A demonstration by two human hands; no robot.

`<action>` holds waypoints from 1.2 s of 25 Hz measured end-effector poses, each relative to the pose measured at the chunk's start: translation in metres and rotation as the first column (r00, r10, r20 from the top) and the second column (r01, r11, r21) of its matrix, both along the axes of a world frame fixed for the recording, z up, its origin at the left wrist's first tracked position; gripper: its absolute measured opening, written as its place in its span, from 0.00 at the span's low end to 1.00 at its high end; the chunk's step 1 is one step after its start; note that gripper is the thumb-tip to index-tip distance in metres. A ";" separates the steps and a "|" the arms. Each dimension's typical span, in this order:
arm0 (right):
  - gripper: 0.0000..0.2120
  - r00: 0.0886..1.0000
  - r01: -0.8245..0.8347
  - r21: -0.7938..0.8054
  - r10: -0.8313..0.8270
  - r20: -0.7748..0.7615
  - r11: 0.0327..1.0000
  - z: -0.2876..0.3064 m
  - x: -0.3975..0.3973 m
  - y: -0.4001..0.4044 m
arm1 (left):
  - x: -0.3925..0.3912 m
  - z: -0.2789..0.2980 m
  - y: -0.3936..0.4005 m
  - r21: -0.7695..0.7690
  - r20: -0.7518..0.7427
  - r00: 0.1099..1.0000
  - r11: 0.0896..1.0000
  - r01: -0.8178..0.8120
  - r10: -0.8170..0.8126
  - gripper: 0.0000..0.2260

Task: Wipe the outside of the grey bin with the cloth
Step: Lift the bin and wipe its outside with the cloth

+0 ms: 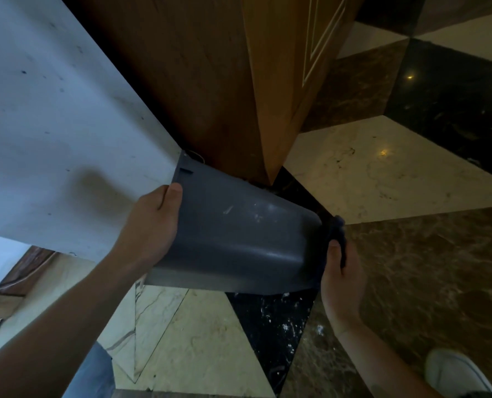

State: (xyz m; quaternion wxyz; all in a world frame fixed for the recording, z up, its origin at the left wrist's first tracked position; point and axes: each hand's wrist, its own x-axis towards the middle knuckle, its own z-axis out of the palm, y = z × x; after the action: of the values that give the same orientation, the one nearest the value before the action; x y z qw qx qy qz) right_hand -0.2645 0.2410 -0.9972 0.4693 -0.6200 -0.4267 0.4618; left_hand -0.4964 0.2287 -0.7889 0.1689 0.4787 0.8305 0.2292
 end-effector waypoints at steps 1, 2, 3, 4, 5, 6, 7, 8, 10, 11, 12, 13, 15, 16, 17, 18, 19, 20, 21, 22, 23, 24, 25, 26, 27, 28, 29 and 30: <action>0.17 1.000 -0.010 0.043 0.009 0.027 0.999 0.004 0.000 0.003 | 0.002 -0.001 -0.003 0.023 -0.001 1.000 1.000 0.012 -0.012 0.26; 0.16 0.998 -0.032 0.083 0.028 0.049 0.996 0.008 -0.002 0.006 | 0.004 -0.003 -0.006 0.043 0.008 1.000 0.999 0.015 -0.015 0.25; 0.16 0.997 -0.062 0.108 0.056 0.061 0.992 0.012 -0.004 0.008 | 0.006 -0.004 -0.009 0.055 0.019 1.000 0.998 0.013 -0.014 0.25; 0.14 0.994 -0.095 0.108 0.090 0.055 0.990 0.017 -0.006 0.011 | 0.008 -0.005 -0.012 0.058 0.034 0.999 0.998 0.004 -0.006 0.25; 0.13 0.992 -0.124 0.081 0.121 0.034 0.989 0.023 -0.007 0.014 | 0.009 -0.005 -0.013 0.054 0.057 0.998 0.999 -0.007 0.004 0.25; 0.13 0.989 -0.147 0.038 0.146 0.006 0.988 0.030 -0.009 0.017 | 0.011 -0.004 -0.014 0.047 0.090 0.996 0.999 -0.020 0.015 0.25; 0.12 0.985 -0.174 -0.007 0.174 -0.019 0.985 0.037 -0.010 0.021 | 0.014 -0.003 -0.014 0.048 0.126 0.992 0.998 -0.034 0.028 0.24; 0.12 0.977 -0.213 -0.038 0.212 -0.032 0.976 0.045 -0.014 0.023 | 0.017 -0.001 -0.014 0.051 0.147 0.989 0.998 -0.043 0.035 0.23; 0.13 0.951 -0.306 -0.025 0.304 -0.062 0.952 0.071 -0.025 0.020 | 0.026 0.000 -0.013 0.059 0.148 0.989 0.998 -0.030 0.021 0.25; 0.13 0.934 -0.341 0.018 0.341 -0.108 0.940 0.086 -0.033 0.017 | 0.032 -0.001 -0.012 0.065 0.144 0.990 0.998 -0.016 0.007 0.25; 0.13 0.911 -0.365 0.073 0.372 -0.178 0.928 0.102 -0.042 0.015 | 0.037 -0.003 -0.011 0.078 0.141 0.990 0.997 -0.008 -0.003 0.25; 0.13 0.876 -0.388 0.134 0.410 -0.254 0.912 0.118 -0.050 0.012 | 0.042 -0.003 -0.010 0.094 0.139 0.990 0.996 -0.003 -0.011 0.24; 0.17 0.823 -0.443 0.278 0.510 -0.252 0.852 0.141 -0.062 0.008 | 0.047 -0.004 -0.008 0.114 0.152 0.988 0.993 -0.027 0.010 0.20; 0.19 0.824 -0.488 0.337 0.552 -0.125 0.805 0.144 -0.067 0.005 | 0.048 -0.005 -0.008 0.109 0.168 0.985 0.993 -0.042 0.023 0.19; 0.20 0.827 -0.539 0.377 0.559 0.063 0.754 0.143 -0.070 0.002 | 0.048 -0.006 -0.008 0.104 0.183 0.983 0.993 -0.050 0.031 0.18; 0.22 0.811 -0.584 0.392 0.527 0.252 0.711 0.140 -0.073 -0.001 | 0.048 -0.006 -0.009 0.106 0.187 0.982 0.993 -0.052 0.031 0.18; 0.23 0.783 -0.617 0.392 0.483 0.391 0.683 0.133 -0.076 -0.003 | 0.047 -0.006 -0.009 0.113 0.174 0.984 0.992 -0.047 0.027 0.18; 0.25 0.759 -0.636 0.388 0.446 0.475 0.667 0.125 -0.077 -0.004 | 0.046 -0.005 -0.009 0.119 0.156 0.988 0.992 -0.038 0.019 0.18; 0.25 0.743 -0.644 0.375 0.428 0.515 0.666 0.117 -0.077 -0.003 | 0.046 -0.005 -0.008 0.119 0.152 0.988 0.992 -0.040 0.022 0.19; 0.25 0.736 -0.641 0.344 0.423 0.529 0.686 0.110 -0.076 0.000 | 0.044 -0.005 -0.008 0.116 0.161 0.986 0.992 -0.053 0.034 0.19; 0.25 0.733 -0.627 0.293 0.421 0.534 0.721 0.101 -0.073 0.005 | 0.042 -0.004 -0.009 0.108 0.174 0.983 0.991 -0.077 0.057 0.20; 0.25 0.733 -0.606 0.233 0.421 0.534 0.761 0.093 -0.070 0.011 | 0.040 -0.004 -0.011 0.092 0.177 0.980 0.990 -0.104 0.086 0.20; 0.24 0.736 -0.581 0.175 0.421 0.530 0.795 0.083 -0.065 0.017 | 0.039 -0.002 -0.012 0.074 0.167 0.979 0.989 -0.128 0.114 0.20; 0.24 0.739 -0.557 0.126 0.420 0.527 0.821 0.074 -0.060 0.022 | 0.037 -0.001 -0.013 0.057 0.156 0.979 0.988 -0.144 0.134 0.19; 0.23 0.743 -0.537 0.088 0.421 0.520 0.839 0.064 -0.054 0.027 | 0.036 0.000 -0.014 0.046 0.160 0.977 0.987 -0.153 0.144 0.19; 0.23 0.750 -0.517 0.054 0.421 0.510 0.854 0.054 -0.047 0.032 | 0.034 0.000 -0.014 0.045 0.178 0.975 0.989 -0.143 0.133 0.19; 0.22 0.764 -0.488 0.018 0.418 0.491 0.873 0.045 -0.040 0.037 | 0.034 0.000 -0.014 0.050 0.205 0.973 0.991 -0.123 0.110 0.20; 0.23 0.791 -0.448 -0.026 0.410 0.455 0.894 0.036 -0.032 0.042 | 0.034 0.000 -0.014 0.052 0.229 0.969 0.993 -0.106 0.091 0.20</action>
State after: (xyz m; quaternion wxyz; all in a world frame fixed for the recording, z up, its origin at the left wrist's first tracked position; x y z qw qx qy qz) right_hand -0.2970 0.2829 -0.9607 0.2661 -0.5763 -0.6715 0.3822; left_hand -0.4623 0.2147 -0.7888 0.2356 0.4128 0.8208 0.3169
